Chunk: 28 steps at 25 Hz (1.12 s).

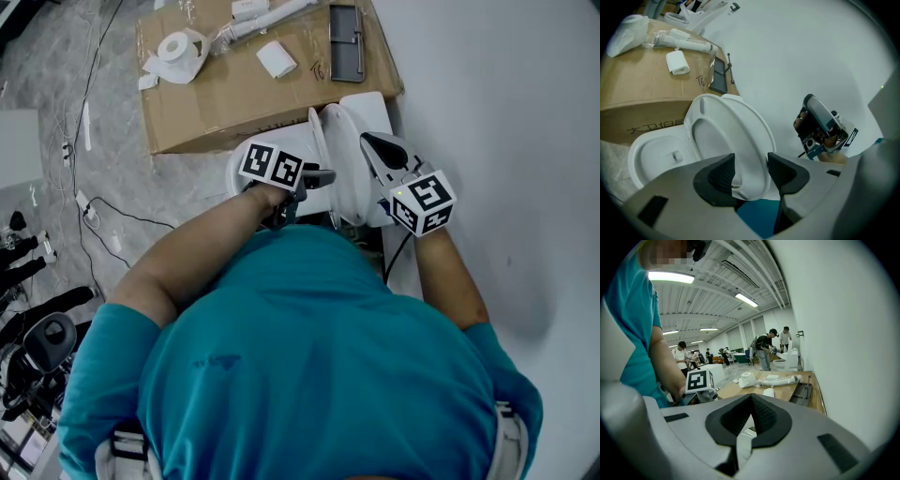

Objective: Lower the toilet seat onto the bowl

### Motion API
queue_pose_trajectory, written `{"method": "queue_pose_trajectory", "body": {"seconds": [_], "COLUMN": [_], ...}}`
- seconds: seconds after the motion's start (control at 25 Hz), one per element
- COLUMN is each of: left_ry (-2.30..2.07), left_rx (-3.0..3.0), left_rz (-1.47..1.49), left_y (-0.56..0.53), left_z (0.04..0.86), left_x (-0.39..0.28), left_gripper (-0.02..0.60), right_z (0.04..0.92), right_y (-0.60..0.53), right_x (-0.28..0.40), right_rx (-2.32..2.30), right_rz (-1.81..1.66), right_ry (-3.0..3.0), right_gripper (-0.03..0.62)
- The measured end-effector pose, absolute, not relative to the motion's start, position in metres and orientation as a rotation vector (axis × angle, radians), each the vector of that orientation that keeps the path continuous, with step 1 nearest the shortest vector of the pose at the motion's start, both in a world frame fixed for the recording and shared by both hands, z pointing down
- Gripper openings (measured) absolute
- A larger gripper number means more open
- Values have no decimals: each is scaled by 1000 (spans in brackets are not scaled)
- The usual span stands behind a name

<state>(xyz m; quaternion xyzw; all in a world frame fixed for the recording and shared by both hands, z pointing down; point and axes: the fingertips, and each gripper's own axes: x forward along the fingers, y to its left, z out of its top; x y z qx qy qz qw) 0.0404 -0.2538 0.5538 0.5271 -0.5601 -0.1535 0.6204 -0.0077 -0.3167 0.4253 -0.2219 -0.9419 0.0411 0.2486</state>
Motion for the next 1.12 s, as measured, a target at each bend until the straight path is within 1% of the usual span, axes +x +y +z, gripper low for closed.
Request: {"method": "queue_pose_trajectory", "body": {"seconds": [0.72,1.12], "left_ry": [-1322,-1328], "left_rx": [1194,1214], "left_rz": [-397,-398], "left_y": [-203,-183], "left_z": [559,561], "left_x": [34,32], "left_gripper": [221,202], "right_z": [424,427], "right_y": [-274,-251], "right_x": [-25,-26], "right_rx": [-669,-668], "right_rz": [70,54], "right_ry": [-2549,-2536], "right_gripper": [-11,-11]}}
